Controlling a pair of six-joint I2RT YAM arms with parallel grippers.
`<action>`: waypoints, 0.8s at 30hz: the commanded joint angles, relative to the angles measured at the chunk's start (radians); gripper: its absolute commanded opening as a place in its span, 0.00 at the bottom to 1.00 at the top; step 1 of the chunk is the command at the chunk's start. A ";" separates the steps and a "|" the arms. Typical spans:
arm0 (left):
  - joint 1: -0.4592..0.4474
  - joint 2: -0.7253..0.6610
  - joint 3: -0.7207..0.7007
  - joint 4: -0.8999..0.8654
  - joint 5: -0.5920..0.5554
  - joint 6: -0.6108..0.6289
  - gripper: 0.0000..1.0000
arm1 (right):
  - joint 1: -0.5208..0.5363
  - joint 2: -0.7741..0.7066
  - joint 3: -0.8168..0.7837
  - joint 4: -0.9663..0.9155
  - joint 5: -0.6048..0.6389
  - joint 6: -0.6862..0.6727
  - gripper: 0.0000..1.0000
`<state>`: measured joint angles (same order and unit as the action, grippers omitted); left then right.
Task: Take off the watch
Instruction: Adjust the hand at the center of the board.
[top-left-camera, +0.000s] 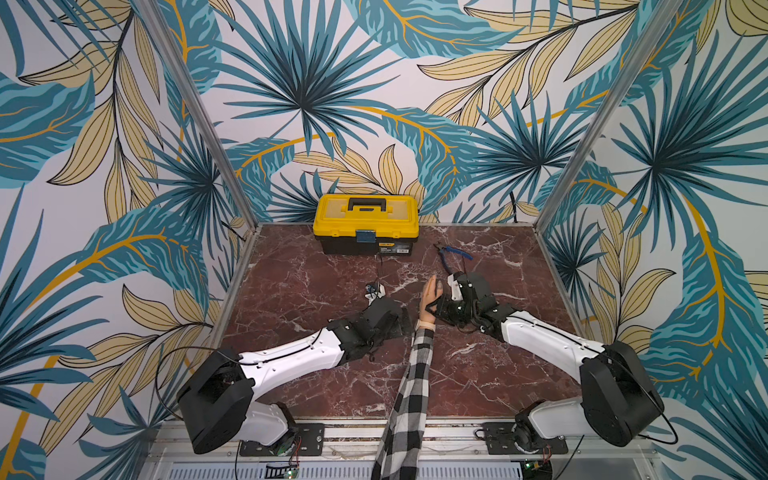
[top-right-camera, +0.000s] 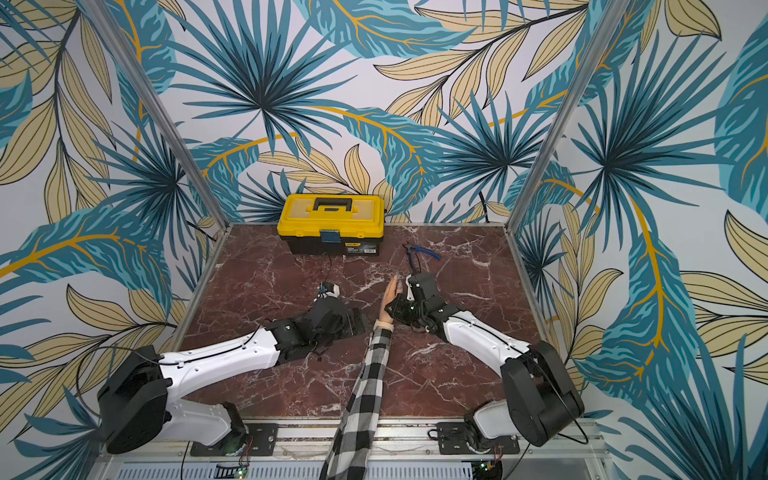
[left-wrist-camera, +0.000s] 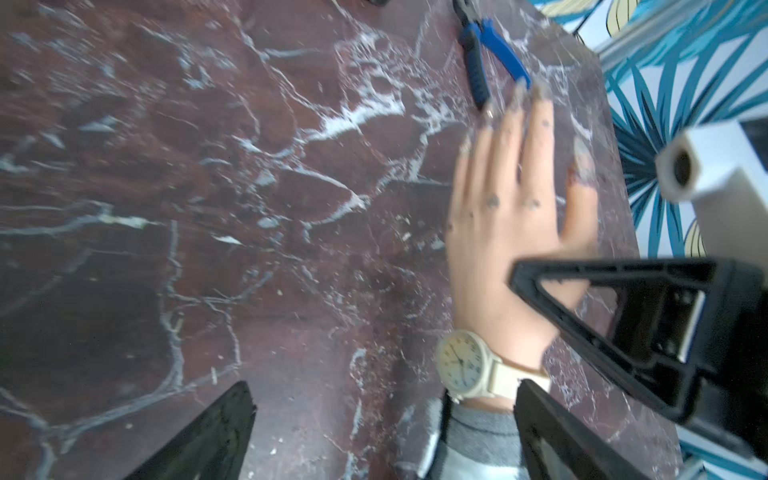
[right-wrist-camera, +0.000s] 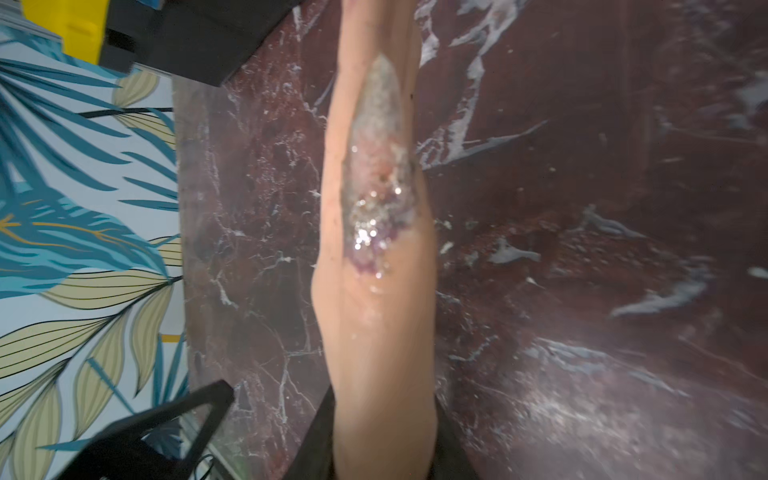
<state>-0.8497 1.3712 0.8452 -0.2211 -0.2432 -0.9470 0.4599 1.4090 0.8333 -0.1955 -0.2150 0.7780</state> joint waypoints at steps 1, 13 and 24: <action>0.056 -0.060 -0.011 0.004 -0.028 0.086 0.99 | 0.024 -0.038 0.083 -0.326 0.137 -0.063 0.16; 0.149 -0.128 -0.080 0.001 -0.008 0.095 1.00 | 0.154 0.122 0.366 -0.747 0.456 -0.063 0.16; 0.175 -0.211 -0.189 0.001 -0.008 0.066 0.99 | 0.285 0.463 0.635 -0.839 0.564 0.001 0.19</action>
<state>-0.6895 1.1885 0.6815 -0.2214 -0.2497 -0.8726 0.7193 1.8187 1.3918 -0.9703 0.2909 0.7532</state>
